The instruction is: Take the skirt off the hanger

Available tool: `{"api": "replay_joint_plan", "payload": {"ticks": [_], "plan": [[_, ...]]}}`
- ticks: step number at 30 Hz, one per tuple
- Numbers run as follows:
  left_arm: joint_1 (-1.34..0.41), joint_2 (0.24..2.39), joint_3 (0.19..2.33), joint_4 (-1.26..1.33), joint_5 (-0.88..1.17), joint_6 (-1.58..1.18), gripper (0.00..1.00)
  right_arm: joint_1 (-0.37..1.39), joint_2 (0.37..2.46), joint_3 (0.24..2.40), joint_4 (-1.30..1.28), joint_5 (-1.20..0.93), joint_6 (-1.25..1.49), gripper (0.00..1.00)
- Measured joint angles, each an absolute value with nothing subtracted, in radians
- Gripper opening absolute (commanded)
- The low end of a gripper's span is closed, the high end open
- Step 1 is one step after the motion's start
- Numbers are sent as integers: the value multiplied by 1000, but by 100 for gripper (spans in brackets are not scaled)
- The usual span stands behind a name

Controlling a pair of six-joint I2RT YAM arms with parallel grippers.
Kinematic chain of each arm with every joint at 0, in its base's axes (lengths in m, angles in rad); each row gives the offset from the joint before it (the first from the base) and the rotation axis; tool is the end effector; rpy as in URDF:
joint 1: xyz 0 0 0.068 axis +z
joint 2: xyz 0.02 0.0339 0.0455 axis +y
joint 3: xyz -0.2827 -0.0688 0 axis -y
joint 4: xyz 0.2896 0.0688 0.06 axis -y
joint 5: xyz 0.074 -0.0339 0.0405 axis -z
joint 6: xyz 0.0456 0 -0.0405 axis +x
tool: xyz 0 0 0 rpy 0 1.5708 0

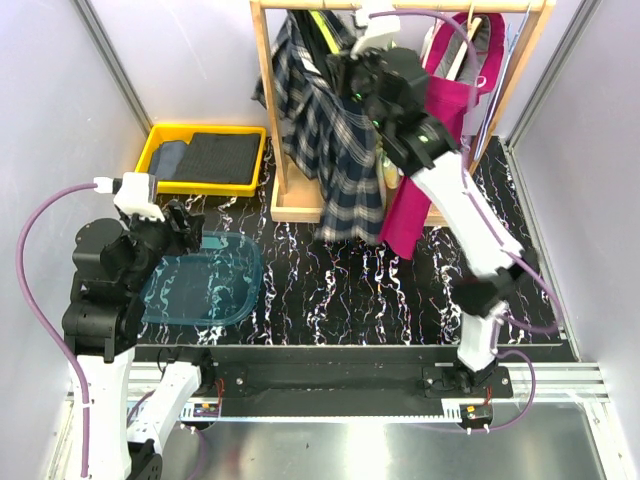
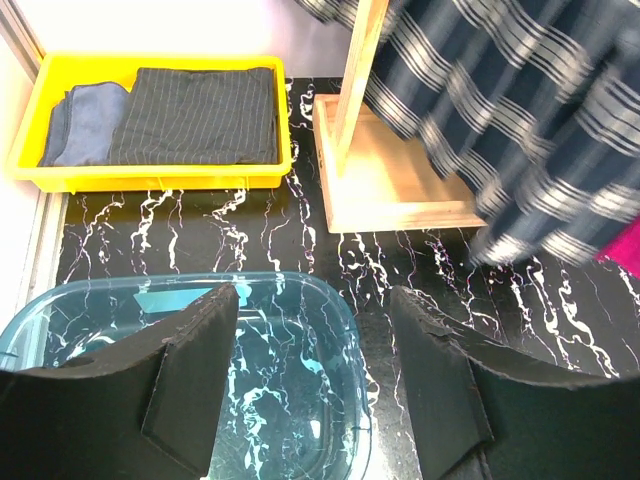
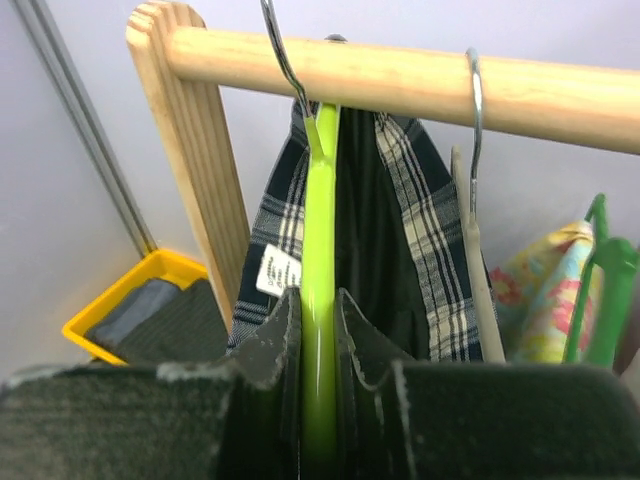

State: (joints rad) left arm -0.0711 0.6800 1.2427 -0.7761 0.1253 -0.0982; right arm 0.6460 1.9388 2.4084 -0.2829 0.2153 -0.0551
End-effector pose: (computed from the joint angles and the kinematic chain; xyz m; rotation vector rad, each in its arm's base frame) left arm 0.1289 -0.0149 0.4712 0.0662 1.7872 -0.2334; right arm 0.3806 0.2747 0.5838 -0.3061 1.3630 0.3435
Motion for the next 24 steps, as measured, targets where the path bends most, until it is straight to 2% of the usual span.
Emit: {"api": "replay_joint_plan", "payload": {"ticks": [4, 8, 13, 16, 24], "plan": [[-71, 678, 1243, -776, 128, -98, 68, 657, 1703, 2120, -268, 210, -31, 0], [-71, 679, 1243, -776, 157, -94, 99, 704, 1430, 1844, -290, 195, -3, 0], [-71, 710, 1277, -775, 262, -119, 99, 727, 1143, 1631, -387, 91, 120, 0], [-71, 720, 1286, -748, 337, -148, 99, 727, 1047, 1561, -429, 23, 192, 0], [-66, 700, 1207, -553, 570, -210, 98, 727, 945, 1500, -542, -168, 340, 0]]}}
